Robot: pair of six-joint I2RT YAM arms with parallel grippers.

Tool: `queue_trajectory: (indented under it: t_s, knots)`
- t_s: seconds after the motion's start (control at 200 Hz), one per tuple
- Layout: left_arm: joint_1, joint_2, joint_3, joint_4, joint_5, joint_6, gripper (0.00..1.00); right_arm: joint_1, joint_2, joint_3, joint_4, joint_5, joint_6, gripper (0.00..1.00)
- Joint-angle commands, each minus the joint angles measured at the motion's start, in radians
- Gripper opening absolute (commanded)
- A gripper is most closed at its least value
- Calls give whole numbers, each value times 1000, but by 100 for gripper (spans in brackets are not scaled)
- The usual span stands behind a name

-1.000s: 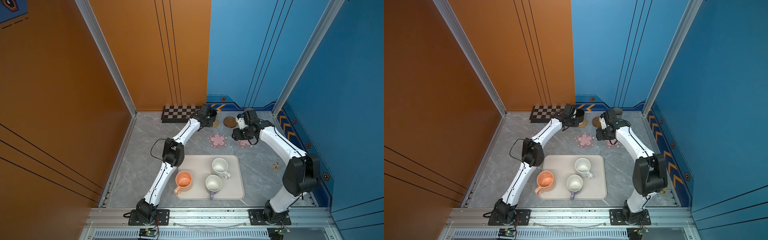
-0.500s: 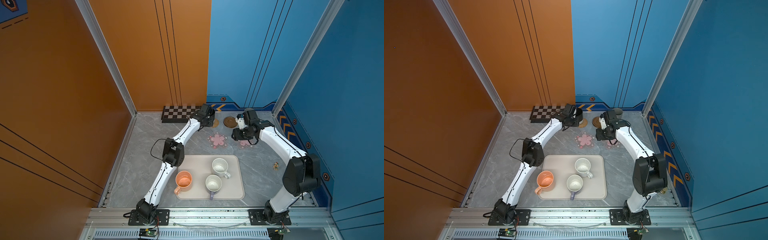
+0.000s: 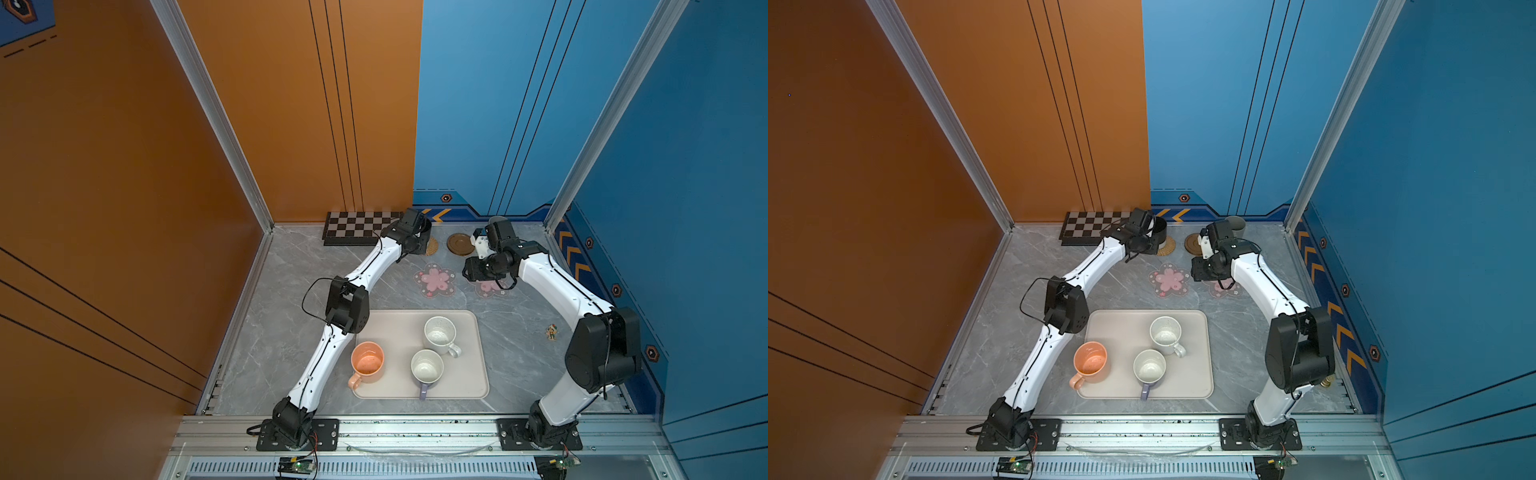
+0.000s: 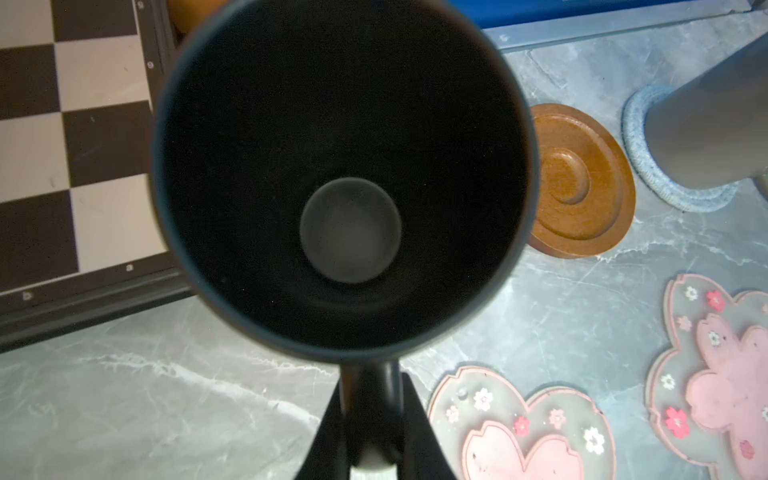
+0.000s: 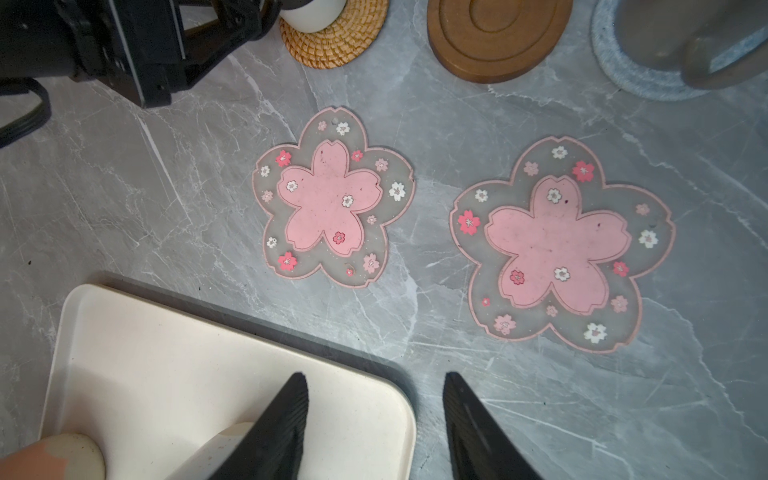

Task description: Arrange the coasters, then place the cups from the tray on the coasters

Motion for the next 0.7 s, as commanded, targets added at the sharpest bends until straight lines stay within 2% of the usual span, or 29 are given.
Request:
queue_trajectory:
  t_s: [0.0,0.295,0.415,0.586,0.696]
  knots:
    - [-37,-95,24,36,-29,86,8,-7,-15,-22,14,-23,14,55]
    - [-83,-126,27,54,-163,143,7,-8,-22,-34,25,-24,14,55]
    - [-91,-132,25,76,-185,146,7,-8,-25,-36,26,-25,16,55]
    - [-83,-118,24,101,-219,101,7,-9,-29,-42,28,-29,17,55]
    - [-70,-102,25,120,-194,62,7,-10,-33,-44,30,-28,14,55]
